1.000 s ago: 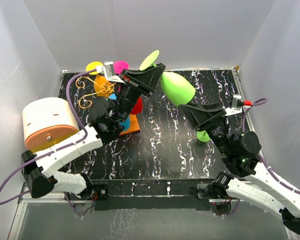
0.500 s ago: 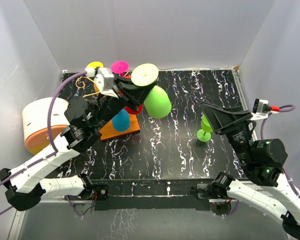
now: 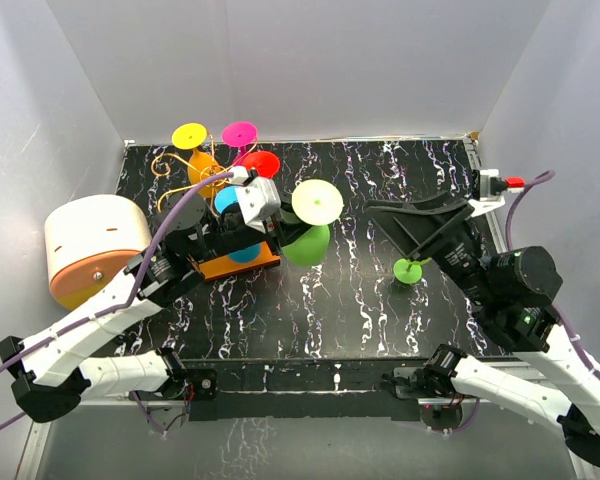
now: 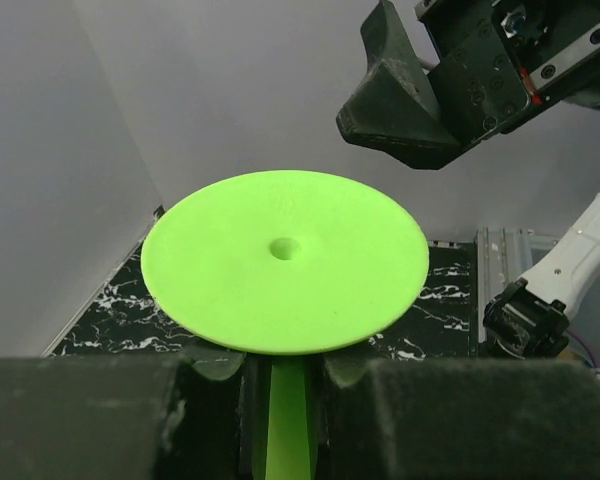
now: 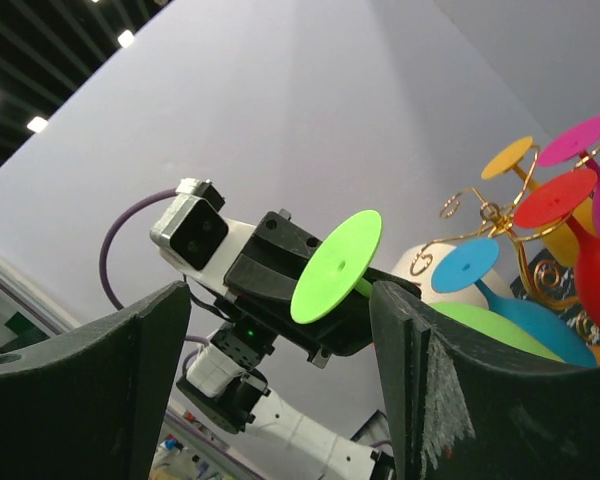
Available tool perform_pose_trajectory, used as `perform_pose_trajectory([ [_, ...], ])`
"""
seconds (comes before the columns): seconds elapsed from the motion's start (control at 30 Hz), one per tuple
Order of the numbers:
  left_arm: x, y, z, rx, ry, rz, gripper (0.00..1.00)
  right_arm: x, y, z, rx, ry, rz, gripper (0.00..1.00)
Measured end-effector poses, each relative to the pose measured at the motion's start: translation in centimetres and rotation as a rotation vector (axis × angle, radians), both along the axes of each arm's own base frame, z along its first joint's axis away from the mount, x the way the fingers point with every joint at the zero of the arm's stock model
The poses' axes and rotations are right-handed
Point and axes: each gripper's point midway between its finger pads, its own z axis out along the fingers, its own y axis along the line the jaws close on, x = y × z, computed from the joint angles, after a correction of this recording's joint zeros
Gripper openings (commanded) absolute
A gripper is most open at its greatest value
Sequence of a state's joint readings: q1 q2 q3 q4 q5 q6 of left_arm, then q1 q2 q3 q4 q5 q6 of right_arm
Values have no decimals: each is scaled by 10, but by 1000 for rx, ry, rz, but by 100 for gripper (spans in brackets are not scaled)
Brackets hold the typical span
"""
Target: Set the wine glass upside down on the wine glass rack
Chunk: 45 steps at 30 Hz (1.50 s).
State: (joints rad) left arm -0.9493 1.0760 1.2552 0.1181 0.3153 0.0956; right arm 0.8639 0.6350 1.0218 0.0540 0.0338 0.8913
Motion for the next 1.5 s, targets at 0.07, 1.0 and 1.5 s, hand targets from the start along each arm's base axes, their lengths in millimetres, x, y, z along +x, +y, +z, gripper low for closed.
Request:
perform_pose_trajectory([
  [0.07, -1, 1, -6, 19, -11, -5, 0, 3, 6, -6, -25, 27, 10, 63],
  [1.0, -8, 9, -32, 33, -20, -10, 0, 27, 57, -68, -147, 224, 113, 52],
  [1.5, -5, 11, -39, 53, -28, 5, 7, 25, 68, -63, -115, 220, 168, 0],
])
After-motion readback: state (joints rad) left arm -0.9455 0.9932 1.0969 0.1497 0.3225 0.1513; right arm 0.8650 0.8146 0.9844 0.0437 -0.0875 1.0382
